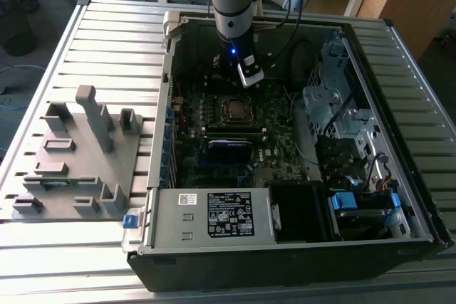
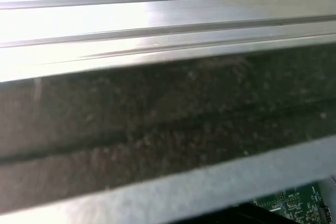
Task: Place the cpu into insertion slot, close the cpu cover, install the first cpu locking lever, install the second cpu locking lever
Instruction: 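Install the first cpu locking lever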
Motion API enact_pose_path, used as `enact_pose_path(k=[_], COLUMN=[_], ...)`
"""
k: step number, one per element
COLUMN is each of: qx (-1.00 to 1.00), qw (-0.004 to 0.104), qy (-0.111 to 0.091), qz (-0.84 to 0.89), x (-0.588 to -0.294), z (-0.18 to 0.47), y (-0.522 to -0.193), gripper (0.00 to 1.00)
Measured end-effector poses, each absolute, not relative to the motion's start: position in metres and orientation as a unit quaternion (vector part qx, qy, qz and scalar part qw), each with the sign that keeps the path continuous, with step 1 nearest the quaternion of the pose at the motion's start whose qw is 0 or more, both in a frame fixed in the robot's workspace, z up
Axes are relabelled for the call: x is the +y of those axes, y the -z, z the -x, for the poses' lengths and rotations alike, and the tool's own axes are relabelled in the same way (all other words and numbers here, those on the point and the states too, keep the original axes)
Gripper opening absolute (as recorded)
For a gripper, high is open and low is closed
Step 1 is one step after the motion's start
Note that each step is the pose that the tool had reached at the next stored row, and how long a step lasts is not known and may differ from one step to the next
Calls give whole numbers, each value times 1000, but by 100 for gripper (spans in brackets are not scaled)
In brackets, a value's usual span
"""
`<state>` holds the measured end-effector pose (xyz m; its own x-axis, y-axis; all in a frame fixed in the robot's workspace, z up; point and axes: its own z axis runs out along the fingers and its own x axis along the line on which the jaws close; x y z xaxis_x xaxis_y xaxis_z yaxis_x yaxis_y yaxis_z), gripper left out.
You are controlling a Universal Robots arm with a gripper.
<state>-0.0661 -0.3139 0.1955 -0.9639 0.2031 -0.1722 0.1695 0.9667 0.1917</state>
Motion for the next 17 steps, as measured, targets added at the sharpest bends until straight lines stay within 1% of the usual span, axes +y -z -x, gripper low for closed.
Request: enact_pose_path(k=[3, 13, 17], qx=[987, 987, 986], qw=[99, 101, 101], qy=[-88, -88, -97], qz=[-94, -94, -94], x=[-314, -318, -320], z=[66, 66, 66], y=[-195, -195, -195], gripper=[10, 10, 10])
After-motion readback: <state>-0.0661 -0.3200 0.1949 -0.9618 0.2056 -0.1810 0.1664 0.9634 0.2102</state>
